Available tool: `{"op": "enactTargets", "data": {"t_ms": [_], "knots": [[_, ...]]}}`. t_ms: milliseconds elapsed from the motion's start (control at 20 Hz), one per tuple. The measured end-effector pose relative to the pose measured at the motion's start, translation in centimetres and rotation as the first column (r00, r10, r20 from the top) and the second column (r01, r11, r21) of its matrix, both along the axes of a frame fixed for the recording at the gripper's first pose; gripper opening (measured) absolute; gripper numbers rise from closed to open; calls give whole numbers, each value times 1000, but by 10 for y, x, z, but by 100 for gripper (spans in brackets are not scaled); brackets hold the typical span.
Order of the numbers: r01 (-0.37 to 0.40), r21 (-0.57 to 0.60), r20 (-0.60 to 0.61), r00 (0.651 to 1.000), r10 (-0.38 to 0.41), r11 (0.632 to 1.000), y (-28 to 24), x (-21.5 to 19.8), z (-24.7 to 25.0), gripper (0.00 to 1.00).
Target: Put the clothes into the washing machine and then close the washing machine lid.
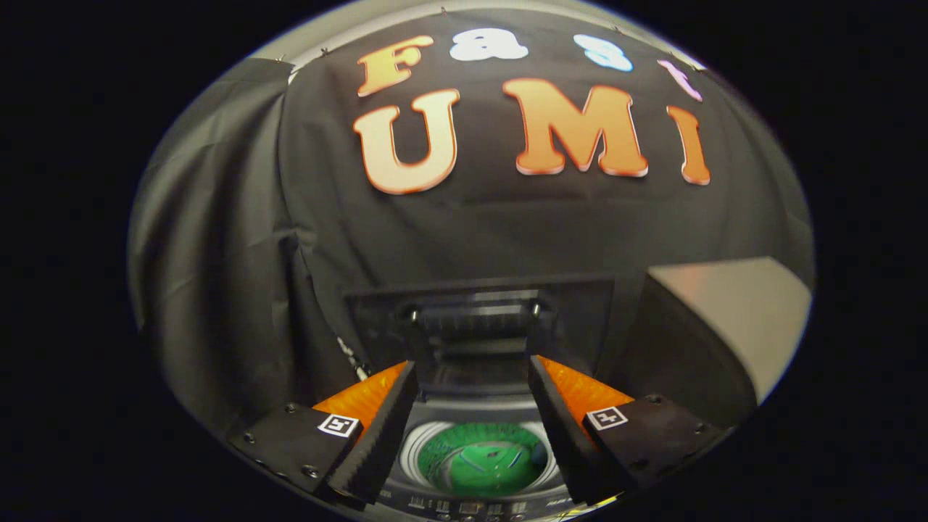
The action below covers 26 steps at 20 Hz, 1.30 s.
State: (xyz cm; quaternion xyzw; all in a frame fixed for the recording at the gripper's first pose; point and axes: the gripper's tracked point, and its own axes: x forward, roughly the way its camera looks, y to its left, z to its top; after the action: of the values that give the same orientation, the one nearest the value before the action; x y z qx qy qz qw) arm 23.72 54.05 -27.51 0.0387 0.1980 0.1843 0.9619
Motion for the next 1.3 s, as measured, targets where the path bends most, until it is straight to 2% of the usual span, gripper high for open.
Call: {"op": "enactTargets", "data": {"t_ms": [200,350,450,850,1200,1250,1300], "knots": [[53,45,143,988,-59,998,-14,54,71,98],[61,36,160,985,-66,998,-19,89,82,98],[60,52,133,989,-66,997,-15,103,74,98],[75,-5,-13,997,-75,997,-6,177,2,98],[102,-95,-44,993,-107,990,-9,192,-45,98],[85,-99,-74,993,-92,991,-9,187,-56,98],[110,-68,-10,994,-111,992,-12,196,-48,98]]}}
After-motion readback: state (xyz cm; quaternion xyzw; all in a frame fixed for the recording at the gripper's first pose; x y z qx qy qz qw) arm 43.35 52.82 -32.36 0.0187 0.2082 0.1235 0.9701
